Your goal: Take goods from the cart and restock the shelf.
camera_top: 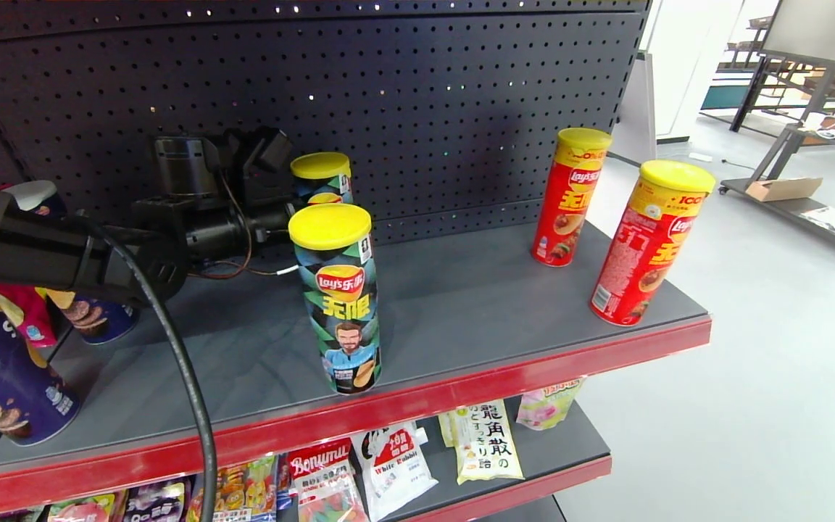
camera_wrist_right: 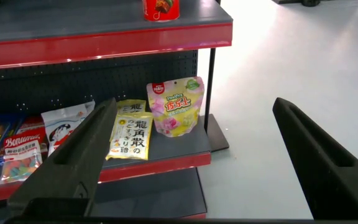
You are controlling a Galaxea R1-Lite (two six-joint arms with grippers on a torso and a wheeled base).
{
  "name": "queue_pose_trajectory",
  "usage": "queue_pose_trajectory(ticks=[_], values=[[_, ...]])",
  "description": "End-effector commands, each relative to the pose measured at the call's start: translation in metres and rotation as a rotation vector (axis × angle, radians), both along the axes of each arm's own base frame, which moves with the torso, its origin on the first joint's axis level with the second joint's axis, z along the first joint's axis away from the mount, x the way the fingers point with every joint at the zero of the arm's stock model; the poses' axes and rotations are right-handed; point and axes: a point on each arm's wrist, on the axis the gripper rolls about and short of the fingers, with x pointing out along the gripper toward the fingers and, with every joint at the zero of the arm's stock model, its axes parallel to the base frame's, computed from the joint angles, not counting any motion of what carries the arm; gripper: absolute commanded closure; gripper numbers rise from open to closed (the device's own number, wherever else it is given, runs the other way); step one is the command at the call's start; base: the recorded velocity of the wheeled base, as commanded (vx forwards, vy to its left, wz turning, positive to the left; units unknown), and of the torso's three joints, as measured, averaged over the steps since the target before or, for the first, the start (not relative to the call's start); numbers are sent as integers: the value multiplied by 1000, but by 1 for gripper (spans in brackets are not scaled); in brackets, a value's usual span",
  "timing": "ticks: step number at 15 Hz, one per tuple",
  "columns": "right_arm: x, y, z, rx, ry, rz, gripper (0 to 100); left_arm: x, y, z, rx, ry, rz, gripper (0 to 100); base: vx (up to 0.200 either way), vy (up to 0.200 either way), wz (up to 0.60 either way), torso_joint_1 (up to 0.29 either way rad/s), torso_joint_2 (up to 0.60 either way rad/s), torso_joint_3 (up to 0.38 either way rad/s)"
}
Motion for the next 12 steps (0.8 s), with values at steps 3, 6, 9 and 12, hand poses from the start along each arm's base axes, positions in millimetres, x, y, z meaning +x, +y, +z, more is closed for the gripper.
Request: queue_pose_trajectory(ticks=[3, 6, 9, 12], values=[[0, 0, 0, -1, 0, 1, 0, -26, 15, 20, 9, 27, 17, 0, 0, 0, 0, 0, 0, 0], [0, 0, 0, -1, 0, 1, 0, -44, 29, 17, 26, 86, 47, 0, 0, 0, 0, 0, 0, 0], [0, 0, 0, -1, 0, 1, 0, -67, 38, 15, 30, 109, 57, 0, 0, 0, 0, 0, 0, 0], [0, 0, 0, -1, 0, 1, 0, -104, 49, 8, 40, 144, 72, 0, 0, 0, 0, 0, 0, 0]])
